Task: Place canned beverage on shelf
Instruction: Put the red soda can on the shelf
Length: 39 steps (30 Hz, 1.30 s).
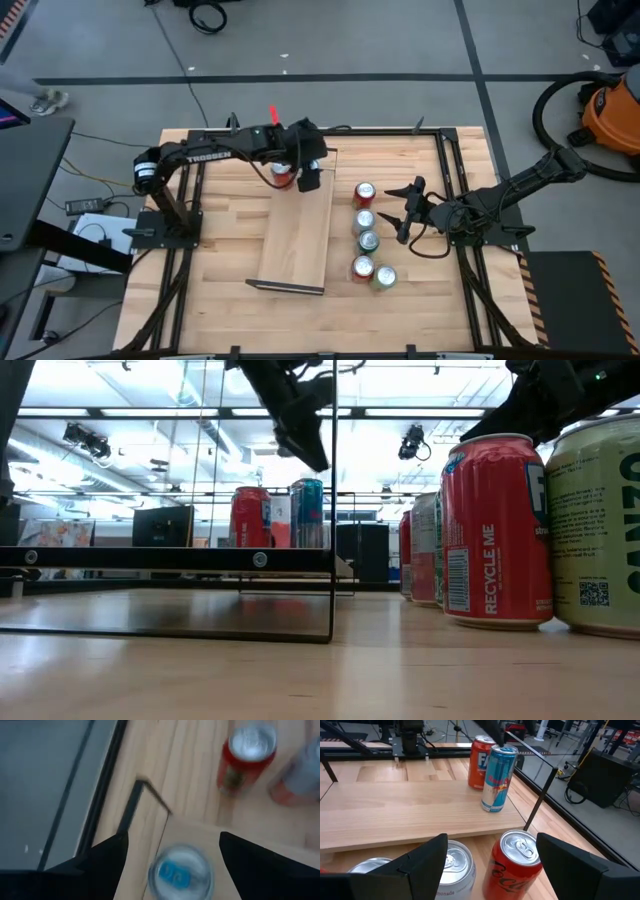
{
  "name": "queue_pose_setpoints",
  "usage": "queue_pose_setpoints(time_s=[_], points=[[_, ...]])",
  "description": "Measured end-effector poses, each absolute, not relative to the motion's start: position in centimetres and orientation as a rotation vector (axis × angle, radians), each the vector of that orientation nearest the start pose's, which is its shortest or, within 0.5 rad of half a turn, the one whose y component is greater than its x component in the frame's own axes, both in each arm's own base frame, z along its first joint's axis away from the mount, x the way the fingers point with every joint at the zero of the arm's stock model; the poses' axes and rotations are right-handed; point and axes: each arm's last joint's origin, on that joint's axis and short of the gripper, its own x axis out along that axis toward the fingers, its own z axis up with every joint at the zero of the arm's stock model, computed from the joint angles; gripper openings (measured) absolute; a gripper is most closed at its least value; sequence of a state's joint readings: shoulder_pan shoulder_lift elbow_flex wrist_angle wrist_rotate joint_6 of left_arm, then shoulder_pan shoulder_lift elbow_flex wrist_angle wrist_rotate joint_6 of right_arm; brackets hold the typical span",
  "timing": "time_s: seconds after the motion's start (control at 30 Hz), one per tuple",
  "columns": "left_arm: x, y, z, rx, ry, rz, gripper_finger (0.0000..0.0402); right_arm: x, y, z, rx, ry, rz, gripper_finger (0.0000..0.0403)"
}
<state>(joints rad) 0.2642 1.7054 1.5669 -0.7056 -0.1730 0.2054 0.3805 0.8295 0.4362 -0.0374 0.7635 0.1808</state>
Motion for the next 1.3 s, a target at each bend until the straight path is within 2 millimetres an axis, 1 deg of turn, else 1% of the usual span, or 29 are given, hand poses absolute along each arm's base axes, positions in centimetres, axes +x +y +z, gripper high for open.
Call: queue_pose_setpoints(time_s=[0.1,0.2,0.37,0.53,0.7,0.97,1.07,1.17,1.23,1.3], points=[[36.1,9.5,32.1,0.162,0.847,0.312,0.0323,16.7,4.5,22.3,-0.057,0.325,-0.410,0.0315],[37.0,8.6,31.7,0.175,0.824,0.285,0.0323,16.7,4.5,22.3,-0.055,0.322,-0.410,0.0315],[38.8,7.3,29.6,0.161,0.843,0.223,0.0323,16.7,4.5,22.3,-0.055,0.322,-0.410,0.0315],[40.8,6.6,27.0,0.145,0.853,0.186,0.0323,16.7,4.3,22.2,-0.062,0.337,-0.420,0.0315],[42.0,6.9,26.3,0.092,0.785,0.168,0.0323,16.3,4.0,22.0,-0.062,0.371,-0.438,0.0315],[42.8,7.4,27.1,0.061,0.651,0.173,0.0323,15.6,3.4,22.8,-0.045,0.374,-0.465,0.0315],[43.1,7.3,27.5,0.032,0.617,0.134,0.0323,15.6,2.9,22.7,0.005,0.368,-0.519,0.0315],[44.0,7.5,27.8,-0.013,0.624,0.110,0.0323,15.5,2.1,22.3,0.039,0.395,-0.587,0.0315],[45.1,7.6,28.4,-0.015,0.603,0.105,0.0323,15.3,1.5,22.1,0.059,0.421,-0.622,0.0315],[46.0,7.6,28.7,-0.008,0.619,0.098,0.0323,15.2,1.2,21.9,0.076,0.445,-0.626,0.0315]])
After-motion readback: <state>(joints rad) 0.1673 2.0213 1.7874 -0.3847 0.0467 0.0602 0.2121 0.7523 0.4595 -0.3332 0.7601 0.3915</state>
